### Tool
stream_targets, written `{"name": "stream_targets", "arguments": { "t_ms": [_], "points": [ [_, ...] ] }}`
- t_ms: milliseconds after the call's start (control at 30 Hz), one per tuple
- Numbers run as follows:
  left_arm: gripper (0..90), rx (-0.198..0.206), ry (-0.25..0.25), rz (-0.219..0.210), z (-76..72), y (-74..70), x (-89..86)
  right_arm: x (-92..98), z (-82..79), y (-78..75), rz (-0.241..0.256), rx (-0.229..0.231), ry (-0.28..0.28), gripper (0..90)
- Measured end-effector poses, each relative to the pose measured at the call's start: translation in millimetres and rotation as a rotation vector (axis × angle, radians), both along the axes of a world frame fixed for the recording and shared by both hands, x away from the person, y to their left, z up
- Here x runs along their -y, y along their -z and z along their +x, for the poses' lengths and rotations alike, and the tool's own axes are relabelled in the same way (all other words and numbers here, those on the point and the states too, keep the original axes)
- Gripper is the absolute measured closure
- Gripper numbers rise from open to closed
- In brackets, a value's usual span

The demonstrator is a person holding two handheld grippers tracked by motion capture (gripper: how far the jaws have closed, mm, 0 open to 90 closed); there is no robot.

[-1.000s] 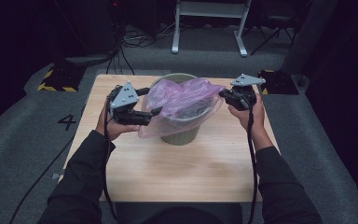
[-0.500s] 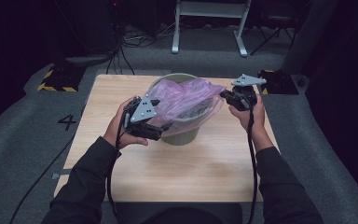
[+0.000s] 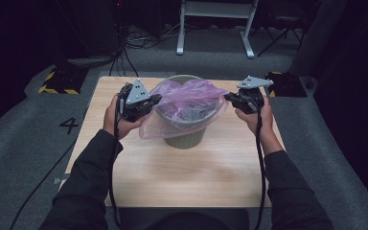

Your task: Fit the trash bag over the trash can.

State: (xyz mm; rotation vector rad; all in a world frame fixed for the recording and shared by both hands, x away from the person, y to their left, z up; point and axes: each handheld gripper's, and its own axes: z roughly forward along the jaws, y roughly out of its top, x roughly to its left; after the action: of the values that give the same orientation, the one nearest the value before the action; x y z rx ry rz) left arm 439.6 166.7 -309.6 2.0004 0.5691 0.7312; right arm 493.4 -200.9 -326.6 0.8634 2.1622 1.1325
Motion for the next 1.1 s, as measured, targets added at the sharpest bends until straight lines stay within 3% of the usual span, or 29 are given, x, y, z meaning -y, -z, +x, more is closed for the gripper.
{"name": "stream_targets", "arguments": {
  "t_ms": [100, 167, 300, 467, 500, 533, 567, 633, 733, 900, 1100],
  "points": [
    [89.8, 0.003, -0.028, 0.019, 14.7, -0.4, -6.2, -1.1, -0.1, -1.3, -0.012, -0.009, -0.002, 89.6],
    [89.9, -0.026, -0.025, 0.001, 26.5, 1.5, -10.5, -3.0, 0.2, -1.4, -0.027, -0.020, -0.008, 89.7],
    [89.9, -0.023, -0.065, 0.008, 46.6, 7.9, -13.4, -5.6, 4.4, 2.2, -0.034, -0.040, -0.013, 89.6],
    [90.0, -0.082, -0.102, -0.053, 76.4, 20.0, -21.9, -11.1, 11.0, 5.3, -0.032, -0.047, -0.014, 89.4],
    [90.0, -0.082, -0.102, -0.053, 76.4, 20.0, -21.9, -12.6, 12.1, 5.4, -0.035, -0.044, -0.016, 89.4],
    [90.0, -0.095, -0.112, -0.071, 82.6, 24.6, -23.7, -12.6, 12.1, 5.4, -0.035, -0.044, -0.016, 89.4],
    [89.9, -0.125, -0.121, -0.119, 91.0, 32.2, -26.0, -15.6, 14.5, 6.4, -0.039, -0.039, -0.014, 89.4],
    [89.9, -0.140, -0.124, -0.133, 95.9, 36.6, -26.9, -16.0, 15.2, 6.7, -0.035, -0.041, -0.010, 89.4],
    [89.9, -0.189, -0.130, -0.172, 113.6, 55.0, -26.7, -15.5, 21.0, 9.4, 0.001, -0.046, -0.010, 89.4],
    [89.9, -0.228, -0.114, -0.232, 126.1, 69.3, -20.9, -11.3, 33.0, 14.5, 0.069, -0.083, -0.023, 89.3],
    [90.0, -0.269, -0.095, -0.245, 134.2, 74.3, -12.7, -3.8, 49.5, 24.2, 0.137, -0.139, -0.019, 89.2]
  ]
}}
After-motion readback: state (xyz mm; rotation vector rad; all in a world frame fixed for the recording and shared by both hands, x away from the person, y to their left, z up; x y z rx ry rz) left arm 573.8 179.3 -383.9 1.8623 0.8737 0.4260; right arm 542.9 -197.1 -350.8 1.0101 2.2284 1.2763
